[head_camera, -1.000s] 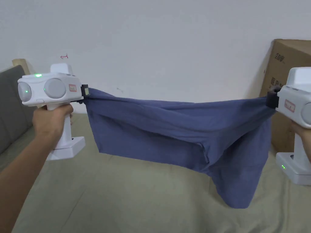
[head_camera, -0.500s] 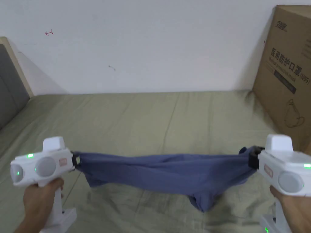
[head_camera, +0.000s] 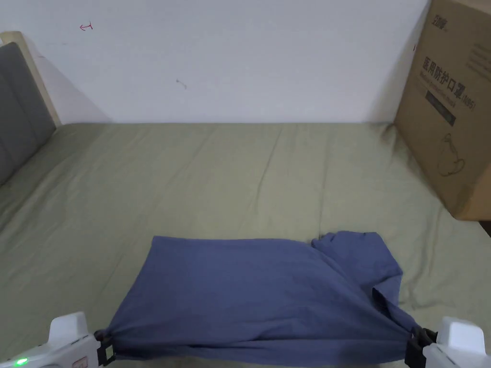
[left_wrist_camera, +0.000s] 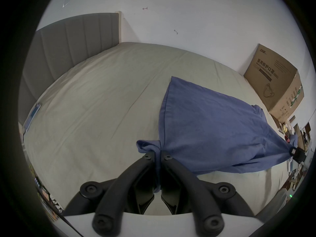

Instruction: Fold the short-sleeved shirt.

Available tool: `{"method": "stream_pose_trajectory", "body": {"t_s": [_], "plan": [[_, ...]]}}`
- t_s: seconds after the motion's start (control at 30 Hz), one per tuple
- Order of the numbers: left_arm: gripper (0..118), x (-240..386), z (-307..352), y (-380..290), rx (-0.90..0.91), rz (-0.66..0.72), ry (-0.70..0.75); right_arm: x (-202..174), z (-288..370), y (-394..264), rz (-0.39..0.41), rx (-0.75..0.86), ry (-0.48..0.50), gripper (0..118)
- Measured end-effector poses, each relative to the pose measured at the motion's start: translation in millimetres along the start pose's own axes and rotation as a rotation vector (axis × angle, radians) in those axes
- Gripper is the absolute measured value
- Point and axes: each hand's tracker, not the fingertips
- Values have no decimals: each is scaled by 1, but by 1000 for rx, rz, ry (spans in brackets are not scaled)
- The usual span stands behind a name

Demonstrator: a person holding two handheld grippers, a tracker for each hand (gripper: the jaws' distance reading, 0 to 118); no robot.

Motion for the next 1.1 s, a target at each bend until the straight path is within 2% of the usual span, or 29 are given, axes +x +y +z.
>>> {"method": "stream_pose_trajectory", "body": {"t_s": [0.17,0.33,0.47,0.6,0.67,0.7,0.73,0.77,0.8,0.83,0.97,1.1], "plan": [[3,-13,30,-43,-42,20,20,14,20,-46,-26,-100,-15,11],[3,-28,35,-72,-97,68,30,26,16,-83,-86,-223,-23,11],[3,-25,23,-80,-153,38,60,30,0,-97,-125,-289,-30,11],[3,-16,16,-79,-184,15,83,26,3,-89,-114,-290,-30,11],[21,-13,19,-72,-195,-2,83,26,12,-74,-88,-292,-17,19],[36,-10,24,-66,-194,-5,90,24,19,-65,-71,-274,-18,33],[68,-7,31,-59,-183,-10,74,23,26,-53,-52,-229,-1,61],[88,-2,43,-49,-139,-3,24,23,33,-39,-44,-181,22,81],[103,2,52,-41,-105,4,-10,22,40,-25,-41,-130,31,95],[109,8,64,-30,-46,21,-30,16,53,-9,-33,-69,41,98],[109,35,110,15,182,-23,-78,-3,94,48,20,161,60,98],[109,68,150,49,408,-109,-67,-22,131,87,64,355,85,98]]}}
